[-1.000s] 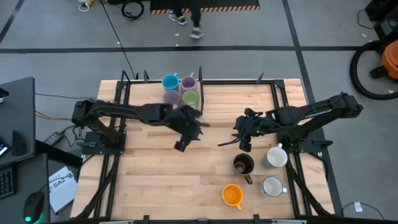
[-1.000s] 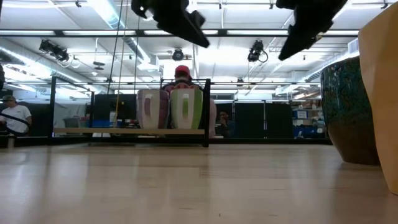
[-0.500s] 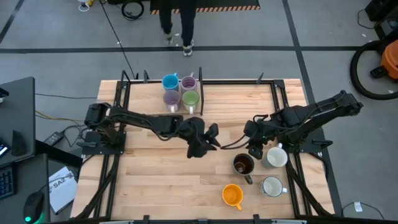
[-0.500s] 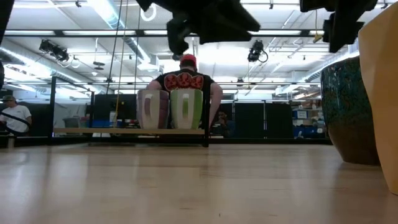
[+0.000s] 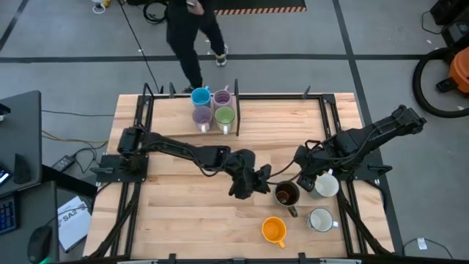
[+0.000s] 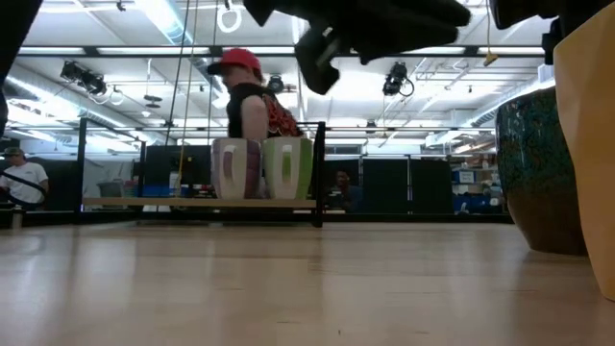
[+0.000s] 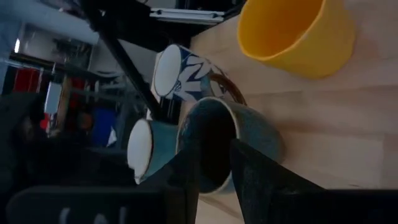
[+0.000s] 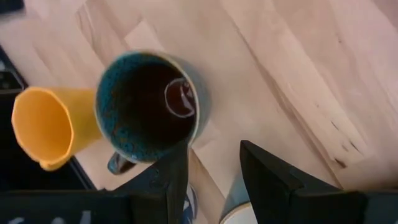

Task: Place coffee mugs
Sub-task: Put the dark blue patterned mug on the shelf

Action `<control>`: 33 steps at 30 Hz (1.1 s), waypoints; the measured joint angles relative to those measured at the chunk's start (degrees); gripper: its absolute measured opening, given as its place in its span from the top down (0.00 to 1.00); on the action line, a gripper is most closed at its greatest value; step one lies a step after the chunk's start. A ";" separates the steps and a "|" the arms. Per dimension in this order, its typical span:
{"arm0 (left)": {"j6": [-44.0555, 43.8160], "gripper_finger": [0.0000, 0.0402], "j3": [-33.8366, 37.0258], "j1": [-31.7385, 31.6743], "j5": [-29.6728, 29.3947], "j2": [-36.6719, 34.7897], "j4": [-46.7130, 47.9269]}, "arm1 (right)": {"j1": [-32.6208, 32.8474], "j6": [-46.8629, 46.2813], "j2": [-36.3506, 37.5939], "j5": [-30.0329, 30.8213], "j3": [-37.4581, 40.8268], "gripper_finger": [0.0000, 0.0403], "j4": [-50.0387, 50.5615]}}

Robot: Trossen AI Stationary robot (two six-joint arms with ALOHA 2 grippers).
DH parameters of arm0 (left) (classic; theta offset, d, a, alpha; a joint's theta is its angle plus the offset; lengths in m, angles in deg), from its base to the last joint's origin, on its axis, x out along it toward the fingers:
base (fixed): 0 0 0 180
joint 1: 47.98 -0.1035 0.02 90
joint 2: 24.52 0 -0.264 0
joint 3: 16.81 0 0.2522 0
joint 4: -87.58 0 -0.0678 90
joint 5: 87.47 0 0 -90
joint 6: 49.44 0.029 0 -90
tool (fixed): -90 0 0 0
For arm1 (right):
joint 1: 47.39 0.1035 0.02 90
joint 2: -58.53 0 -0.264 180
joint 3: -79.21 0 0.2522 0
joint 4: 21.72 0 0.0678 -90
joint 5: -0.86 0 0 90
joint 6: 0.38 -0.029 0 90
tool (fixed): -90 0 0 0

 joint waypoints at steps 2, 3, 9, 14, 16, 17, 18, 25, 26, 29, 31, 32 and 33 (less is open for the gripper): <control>0.20 0.77 -1.77 -0.39 0.28 1.76 0.94 | 0.18 -1.08 0.00 1.10 0.00 0.63 -0.10; 0.17 0.77 -2.47 -0.61 0.39 2.61 1.83 | 0.29 -1.48 0.00 1.68 0.00 0.63 -0.19; 0.22 0.77 -9.62 -0.72 0.84 7.06 9.85 | 0.44 -3.26 0.00 4.33 0.02 0.63 -0.49; 1.43 0.77 -17.76 -0.67 1.22 10.31 19.35 | 0.44 -4.00 0.00 4.59 0.03 0.63 -0.97; 2.25 0.77 -20.22 -0.72 1.22 11.34 22.04 | 0.44 -4.15 0.00 4.59 0.04 0.63 -1.24; 2.93 0.77 -20.95 -0.72 1.22 11.79 23.50 | 0.42 -4.11 -0.02 4.59 0.04 0.63 -1.32; 3.26 0.77 -21.40 -0.72 1.14 12.15 23.91 | 0.42 -3.89 -0.02 4.59 0.04 0.63 -1.34; 6.27 0.74 -21.59 -0.37 -1.65 13.49 22.61 | 0.42 -2.61 -0.04 5.81 0.07 0.63 -2.50; 6.27 0.72 -21.59 -0.39 -1.96 13.72 21.65 | 0.42 -2.63 -0.04 6.04 0.07 0.63 -2.53; 7.29 0.65 -21.57 -0.43 -2.40 13.92 21.72 | 0.42 -2.63 -0.04 6.10 0.07 0.63 -2.56; 8.71 0.60 -21.59 -0.42 -2.40 13.90 21.50 | 0.42 -2.57 -0.04 6.10 0.07 0.63 -2.81; 9.33 0.59 -21.59 -0.40 -2.40 13.90 21.56 | 0.42 -2.56 -0.04 6.10 0.07 0.63 -2.82; 10.08 0.57 -21.57 -0.40 -2.37 13.91 21.65 | 0.42 -2.53 -0.04 6.10 0.07 0.63 -2.83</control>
